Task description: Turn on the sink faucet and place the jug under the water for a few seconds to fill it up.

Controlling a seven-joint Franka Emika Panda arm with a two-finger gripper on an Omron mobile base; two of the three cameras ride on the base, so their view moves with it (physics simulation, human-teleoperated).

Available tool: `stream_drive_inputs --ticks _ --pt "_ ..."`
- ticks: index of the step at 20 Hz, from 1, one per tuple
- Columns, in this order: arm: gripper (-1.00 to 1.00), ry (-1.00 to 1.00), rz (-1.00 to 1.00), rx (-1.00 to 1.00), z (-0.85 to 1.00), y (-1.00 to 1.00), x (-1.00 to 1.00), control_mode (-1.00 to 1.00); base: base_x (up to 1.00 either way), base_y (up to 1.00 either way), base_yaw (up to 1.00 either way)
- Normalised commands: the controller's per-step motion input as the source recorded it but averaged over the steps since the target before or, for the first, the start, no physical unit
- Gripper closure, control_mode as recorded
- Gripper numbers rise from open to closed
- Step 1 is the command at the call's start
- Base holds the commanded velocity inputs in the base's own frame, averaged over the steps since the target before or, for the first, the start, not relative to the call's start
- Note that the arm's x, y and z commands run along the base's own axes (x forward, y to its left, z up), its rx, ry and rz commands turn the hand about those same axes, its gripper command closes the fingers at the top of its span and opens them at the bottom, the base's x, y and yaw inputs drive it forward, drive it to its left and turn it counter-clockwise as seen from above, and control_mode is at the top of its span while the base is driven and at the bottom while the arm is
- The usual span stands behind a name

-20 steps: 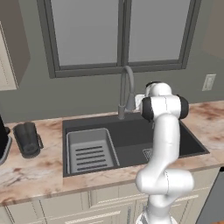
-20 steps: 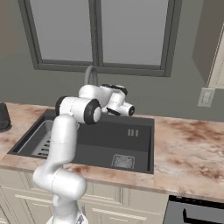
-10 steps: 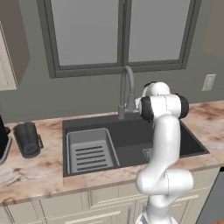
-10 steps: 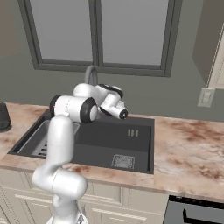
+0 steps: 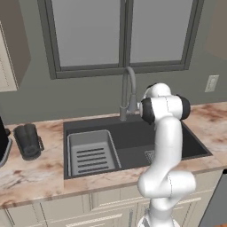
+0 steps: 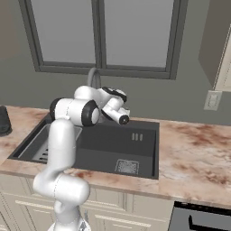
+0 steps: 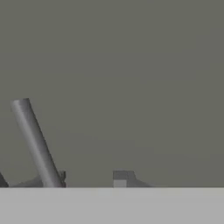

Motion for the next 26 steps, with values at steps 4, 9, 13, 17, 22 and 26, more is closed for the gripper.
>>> stream_drive_inputs --ticks 4,9,13,17,22,26 --pt "1.0 0.09 -0.08 0.24 -0.08 -1.0 0.0 -1.0 0.0 0.0 0.0" --pt "1.0 0.13 -0.08 0.26 -0.06 -0.93 0.0 -1.0 0.0 0.0 0.0" --pt "1.0 0.19 -0.11 0.28 -0.07 -0.91 0.0 -1.0 0.0 0.0 0.0" --pt "1.0 0.23 -0.12 0.31 -0.02 -0.86 0.0 -1.0 0.0 0.0 0.0" --pt "1.0 0.17 -0.08 0.28 -0.15 -0.68 -0.05 -1.0 0.0 0.0 0.0" --pt "-1.0 0.11 -0.01 0.04 -0.37 -0.11 0.0 -1.0 0.0 0.0 0.0"
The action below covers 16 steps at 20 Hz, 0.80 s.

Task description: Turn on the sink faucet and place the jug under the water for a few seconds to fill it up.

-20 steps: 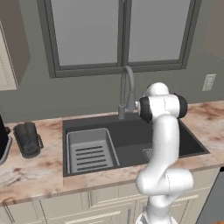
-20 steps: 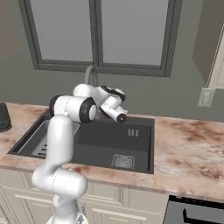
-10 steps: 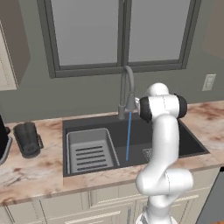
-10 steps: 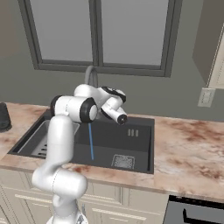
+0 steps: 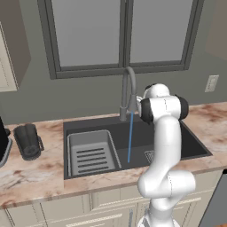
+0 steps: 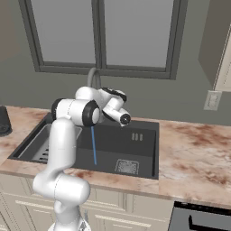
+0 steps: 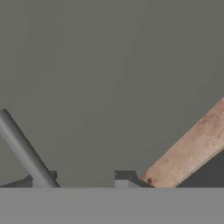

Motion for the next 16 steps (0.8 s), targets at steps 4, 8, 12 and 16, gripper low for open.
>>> stream_drive_inputs --ticks 4,8,12,16 --pt "-1.0 0.0 0.0 0.03 -0.2 -0.32 -0.28 -1.0 0.0 0.0 0.0" --pt "-1.0 -0.05 0.0 0.0 0.08 -0.57 -0.65 -1.0 0.0 0.0 0.0" --pt "-1.0 -0.08 0.0 0.0 0.47 -0.5 -0.75 -1.0 0.0 0.0 0.0" --pt "-1.0 -0.1 0.0 0.0 0.64 -0.41 -0.81 -1.0 0.0 0.0 0.0"
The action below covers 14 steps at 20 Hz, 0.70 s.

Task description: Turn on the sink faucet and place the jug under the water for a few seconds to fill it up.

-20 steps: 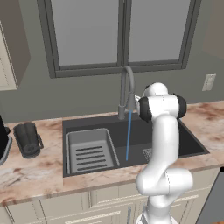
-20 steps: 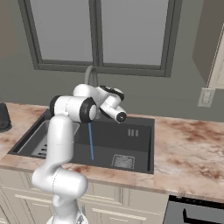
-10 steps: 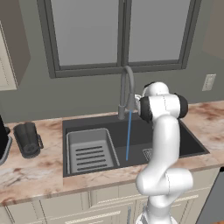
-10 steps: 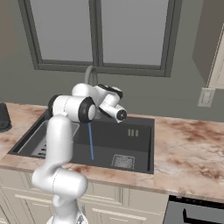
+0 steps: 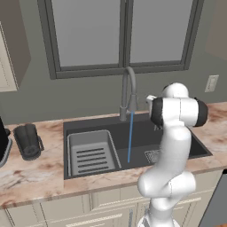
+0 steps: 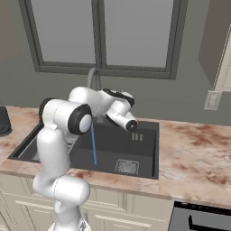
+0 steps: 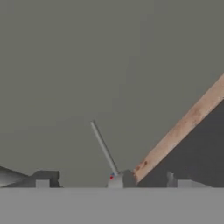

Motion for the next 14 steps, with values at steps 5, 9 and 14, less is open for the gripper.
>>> stream_drive_inputs --ticks 5,9,14 --pt "-1.0 -0.09 0.0 -0.02 0.89 -0.25 -0.83 -1.0 0.0 0.0 0.0" --pt "-1.0 -0.14 0.0 -0.16 1.0 -0.01 -1.0 -1.0 0.0 0.0 0.0" --pt "-1.0 -0.06 0.0 -0.19 1.0 0.0 -1.0 -1.0 0.0 0.0 0.0"
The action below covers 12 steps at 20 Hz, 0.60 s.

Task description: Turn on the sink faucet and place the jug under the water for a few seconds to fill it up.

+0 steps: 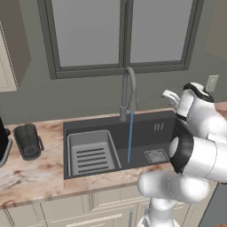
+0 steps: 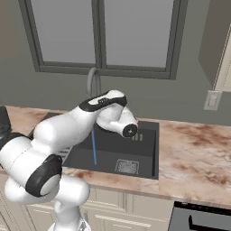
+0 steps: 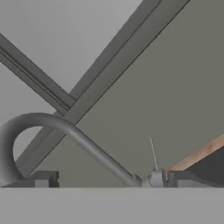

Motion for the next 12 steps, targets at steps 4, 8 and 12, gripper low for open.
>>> stream_drive_inputs --ticks 4,8,12 --pt "-1.0 -0.06 0.0 -0.27 1.0 0.21 -1.0 -1.0 0.0 0.0 0.0" --pt "-1.0 -0.05 0.01 -0.36 1.0 0.46 -1.0 -1.0 0.0 0.0 0.0" --pt "-1.0 -0.05 0.05 -0.38 1.0 0.39 -0.99 -1.0 0.0 0.0 0.0"
